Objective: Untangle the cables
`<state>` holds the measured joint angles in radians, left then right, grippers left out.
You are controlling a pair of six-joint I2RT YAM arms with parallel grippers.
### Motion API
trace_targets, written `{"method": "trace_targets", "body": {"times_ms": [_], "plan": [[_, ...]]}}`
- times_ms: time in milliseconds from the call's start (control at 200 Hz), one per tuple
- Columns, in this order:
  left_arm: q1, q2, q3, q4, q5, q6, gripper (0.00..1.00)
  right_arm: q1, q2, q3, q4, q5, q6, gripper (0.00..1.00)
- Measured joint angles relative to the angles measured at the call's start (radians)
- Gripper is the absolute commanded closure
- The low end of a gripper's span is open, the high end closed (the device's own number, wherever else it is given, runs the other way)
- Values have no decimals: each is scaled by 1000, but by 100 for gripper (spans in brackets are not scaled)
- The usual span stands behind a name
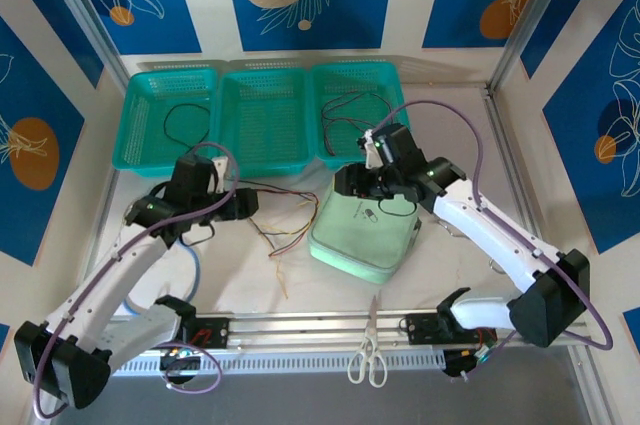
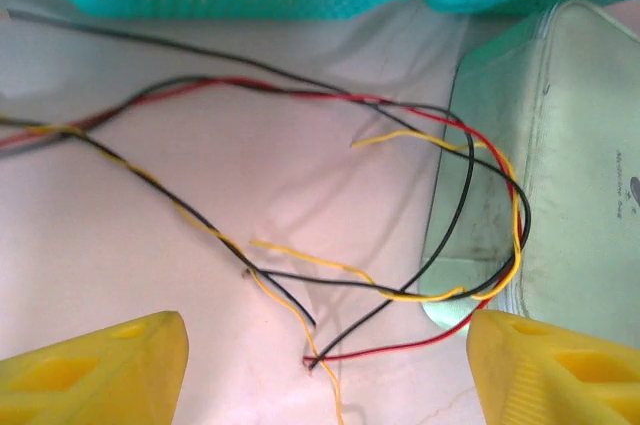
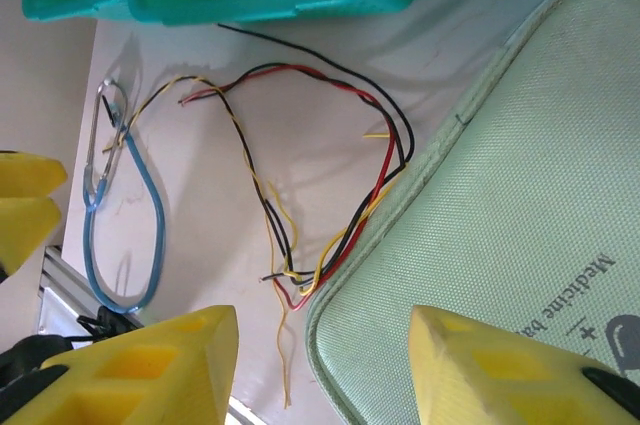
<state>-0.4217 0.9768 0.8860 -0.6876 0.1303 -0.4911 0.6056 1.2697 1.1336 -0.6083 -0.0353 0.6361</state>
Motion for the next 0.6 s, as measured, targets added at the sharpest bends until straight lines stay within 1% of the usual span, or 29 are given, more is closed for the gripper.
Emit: {"method": "trace_targets", "body": {"times_ms": [115, 180, 255, 360, 510, 600], "plan": [[-8, -34, -69, 0, 0, -79, 30, 73, 1, -17, 20, 48, -8, 56], [-9, -54, -102, -7, -1, -113, 30, 139, 4, -27, 27, 71, -13, 58], [-9, -66, -121, -10, -5, -142, 30, 219, 8, -46, 39, 94, -5, 58], [-9, -69, -127, -12, -20, -166, 30, 320, 30, -67, 48, 123, 49, 58], [22, -79, -127, -12, -38, -174, 28, 440, 125, -64, 52, 167, 148, 58], [56, -80, -127, -9, -37, -174, 28, 476, 225, -14, 14, 193, 183, 58]]}}
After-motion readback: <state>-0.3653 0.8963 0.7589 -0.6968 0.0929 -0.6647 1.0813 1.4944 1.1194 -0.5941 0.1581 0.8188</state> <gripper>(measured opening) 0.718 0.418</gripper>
